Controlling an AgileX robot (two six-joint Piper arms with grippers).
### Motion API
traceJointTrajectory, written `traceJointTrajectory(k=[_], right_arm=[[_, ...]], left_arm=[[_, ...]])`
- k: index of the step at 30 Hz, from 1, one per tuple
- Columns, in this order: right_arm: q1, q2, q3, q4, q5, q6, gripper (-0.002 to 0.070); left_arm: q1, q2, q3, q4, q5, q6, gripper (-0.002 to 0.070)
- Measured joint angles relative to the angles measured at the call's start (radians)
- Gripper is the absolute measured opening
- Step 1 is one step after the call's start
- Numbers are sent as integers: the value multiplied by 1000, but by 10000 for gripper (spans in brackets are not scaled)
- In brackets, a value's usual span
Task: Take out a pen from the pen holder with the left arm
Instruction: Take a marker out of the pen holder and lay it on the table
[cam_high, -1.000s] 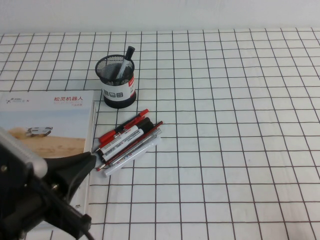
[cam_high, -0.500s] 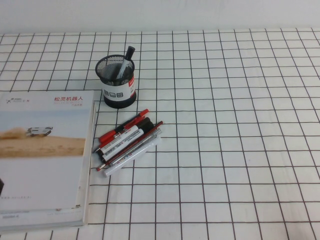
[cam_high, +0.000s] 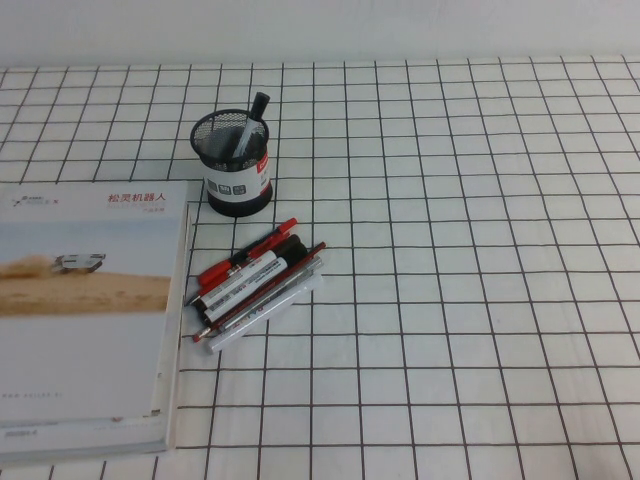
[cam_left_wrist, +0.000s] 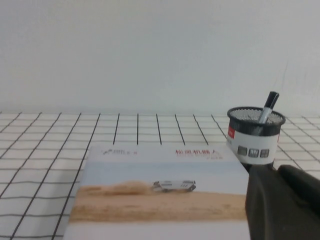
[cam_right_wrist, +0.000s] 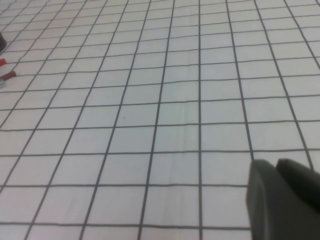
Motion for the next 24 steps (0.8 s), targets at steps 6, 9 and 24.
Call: traceJointTrajectory(k=[6, 9, 24], right_arm=[[0, 0, 0, 0, 0, 0, -15], [0, 0, 0, 0, 0, 0, -15], [0, 0, 0, 0, 0, 0, -15]], left_arm=[[0, 0, 0, 28, 118, 0, 0], [0, 0, 0, 33, 210, 0, 0], [0, -2, 0, 38, 353, -1, 0]])
